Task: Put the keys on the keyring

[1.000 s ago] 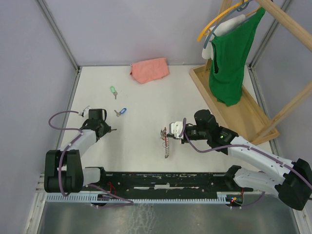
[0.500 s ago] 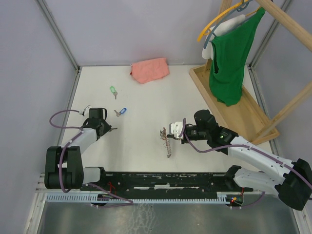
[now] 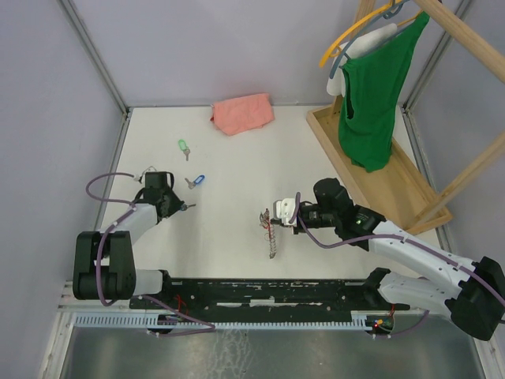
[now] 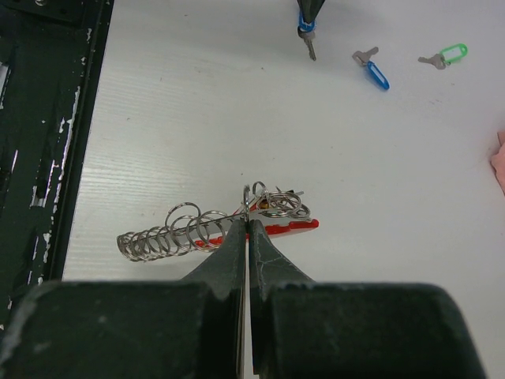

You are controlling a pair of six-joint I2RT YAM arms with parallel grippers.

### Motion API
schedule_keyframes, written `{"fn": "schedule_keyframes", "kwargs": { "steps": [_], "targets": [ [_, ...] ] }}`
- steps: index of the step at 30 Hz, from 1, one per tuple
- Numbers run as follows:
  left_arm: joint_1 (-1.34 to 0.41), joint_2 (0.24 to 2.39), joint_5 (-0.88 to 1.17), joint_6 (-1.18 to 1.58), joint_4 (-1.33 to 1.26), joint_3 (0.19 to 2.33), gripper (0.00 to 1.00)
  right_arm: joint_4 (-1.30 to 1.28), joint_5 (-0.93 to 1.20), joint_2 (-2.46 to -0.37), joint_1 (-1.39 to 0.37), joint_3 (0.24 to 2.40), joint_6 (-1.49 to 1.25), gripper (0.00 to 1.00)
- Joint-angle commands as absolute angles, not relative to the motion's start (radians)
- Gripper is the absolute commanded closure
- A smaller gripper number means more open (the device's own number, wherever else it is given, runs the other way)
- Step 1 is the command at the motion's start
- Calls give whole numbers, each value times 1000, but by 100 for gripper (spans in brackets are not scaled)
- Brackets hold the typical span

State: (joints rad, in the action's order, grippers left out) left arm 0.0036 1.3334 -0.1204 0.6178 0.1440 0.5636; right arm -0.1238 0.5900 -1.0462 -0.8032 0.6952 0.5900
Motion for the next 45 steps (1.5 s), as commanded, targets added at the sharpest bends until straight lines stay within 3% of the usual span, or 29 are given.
{"fn": "schedule_keyframes", "kwargs": {
  "steps": [1, 22, 35, 45],
  "targets": [
    [-25, 1329, -61, 566, 148, 605, 97, -94, 596, -1025, -807, 724, 600, 99],
    [-633, 1340, -468, 509, 372, 752, 97, -179, 596, -1086, -807, 782, 607, 99],
    [-775, 1532, -623, 501, 442, 874, 97, -199, 575, -1118, -807, 796, 610, 99],
    [-755, 1385, -510, 555, 311, 773, 71, -204, 570, -1127, -807, 801, 612, 99]
  ]
}}
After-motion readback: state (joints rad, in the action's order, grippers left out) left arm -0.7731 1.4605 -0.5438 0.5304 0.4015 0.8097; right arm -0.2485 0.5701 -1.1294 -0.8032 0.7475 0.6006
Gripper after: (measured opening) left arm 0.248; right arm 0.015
